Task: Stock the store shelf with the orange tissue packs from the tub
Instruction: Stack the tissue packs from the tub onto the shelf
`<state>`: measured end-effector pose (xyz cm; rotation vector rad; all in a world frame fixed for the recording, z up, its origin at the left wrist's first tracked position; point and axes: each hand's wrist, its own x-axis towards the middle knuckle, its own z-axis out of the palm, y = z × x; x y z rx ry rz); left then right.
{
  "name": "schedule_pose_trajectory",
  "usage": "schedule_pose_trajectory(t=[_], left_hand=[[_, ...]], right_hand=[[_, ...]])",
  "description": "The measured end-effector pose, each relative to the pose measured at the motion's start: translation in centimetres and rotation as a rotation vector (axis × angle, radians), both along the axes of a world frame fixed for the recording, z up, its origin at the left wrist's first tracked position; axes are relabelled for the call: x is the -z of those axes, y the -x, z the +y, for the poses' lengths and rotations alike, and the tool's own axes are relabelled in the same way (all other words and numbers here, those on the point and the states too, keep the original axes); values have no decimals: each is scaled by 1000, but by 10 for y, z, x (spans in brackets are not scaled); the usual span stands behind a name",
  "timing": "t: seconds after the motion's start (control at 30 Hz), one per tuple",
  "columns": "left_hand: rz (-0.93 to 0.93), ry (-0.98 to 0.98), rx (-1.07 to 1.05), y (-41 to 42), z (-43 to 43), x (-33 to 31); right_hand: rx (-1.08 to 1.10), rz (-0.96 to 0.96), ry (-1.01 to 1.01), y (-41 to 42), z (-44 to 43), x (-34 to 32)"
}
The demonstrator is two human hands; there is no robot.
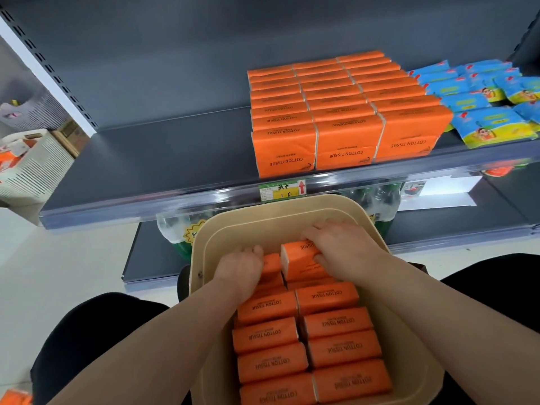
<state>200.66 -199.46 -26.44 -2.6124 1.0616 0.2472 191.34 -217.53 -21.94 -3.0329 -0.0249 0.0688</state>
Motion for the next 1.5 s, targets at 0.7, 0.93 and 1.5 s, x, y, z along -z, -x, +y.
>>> schedule_pose_trajectory(t=[0.7, 0.93, 1.5], left_hand=[[-35, 635, -114, 14, 43, -62], [-150, 734, -162, -18, 41, -131], [-151, 482, -312, -192, -15, -164]], right_hand=[[134, -252, -64, 32, 0, -60], [96, -434, -28, 12, 2, -117], [196, -496, 248, -179, -56, -175]])
